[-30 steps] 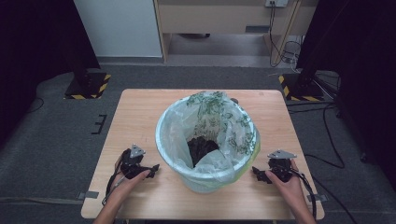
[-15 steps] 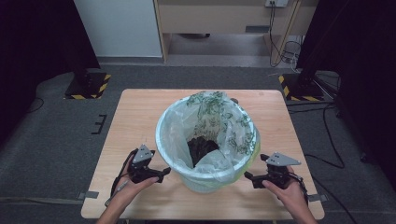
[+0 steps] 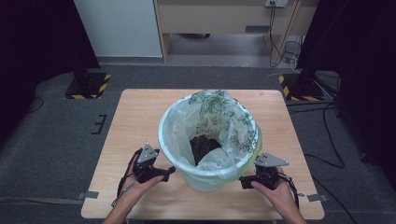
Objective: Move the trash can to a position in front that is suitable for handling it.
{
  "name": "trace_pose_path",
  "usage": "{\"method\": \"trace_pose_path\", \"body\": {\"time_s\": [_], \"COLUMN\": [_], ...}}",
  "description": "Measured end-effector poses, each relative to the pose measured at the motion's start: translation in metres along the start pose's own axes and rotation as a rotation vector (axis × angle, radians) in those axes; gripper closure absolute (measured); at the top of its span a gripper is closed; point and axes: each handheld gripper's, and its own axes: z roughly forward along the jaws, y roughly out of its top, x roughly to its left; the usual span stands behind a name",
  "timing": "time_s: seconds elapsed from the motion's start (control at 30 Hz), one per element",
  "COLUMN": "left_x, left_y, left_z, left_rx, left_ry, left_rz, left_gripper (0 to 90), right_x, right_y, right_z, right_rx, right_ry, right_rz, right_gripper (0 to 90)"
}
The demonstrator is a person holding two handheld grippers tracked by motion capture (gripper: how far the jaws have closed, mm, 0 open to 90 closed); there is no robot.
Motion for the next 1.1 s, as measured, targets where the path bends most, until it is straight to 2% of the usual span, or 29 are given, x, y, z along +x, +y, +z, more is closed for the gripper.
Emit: {"method": "trace_pose_path", "body": {"time_s": [0.27, 0.6, 0.73, 0.93, 1.03, 1.1], "left_x": [-0.001, -0.004, -0.004, 0.002, 0.008, 0.01], "left_y": [0.005, 0.01, 0.01, 0.008, 0.007, 0.007], "left_z": [0.012, 0.021, 0.021, 0.011, 0.005, 0.001], "left_rx": [-0.027, -0.041, -0.039, -0.038, -0.039, -0.034], "left_ry": [0.047, 0.089, 0.091, 0.08, 0.078, 0.073], "left_rz": [-0.031, -0.038, -0.033, -0.056, -0.065, -0.056], "left_gripper": [3.0, 4.4, 4.8, 4.1, 4.1, 4.2], "right_x": [-0.005, -0.008, -0.009, -0.009, -0.011, -0.013], "right_y": [0.0, 0.002, 0.002, 0.002, 0.002, 0.002], "right_z": [0.003, 0.006, 0.007, 0.002, -0.002, -0.003], "right_rx": [-0.018, -0.037, -0.035, -0.035, -0.018, 0.004], "right_ry": [-0.098, -0.176, -0.185, -0.174, -0.17, -0.161], "right_rz": [0.037, 0.052, 0.057, 0.047, 0.043, 0.045], "right_gripper": [3.7, 4.8, 4.8, 4.5, 4.2, 3.9]}}
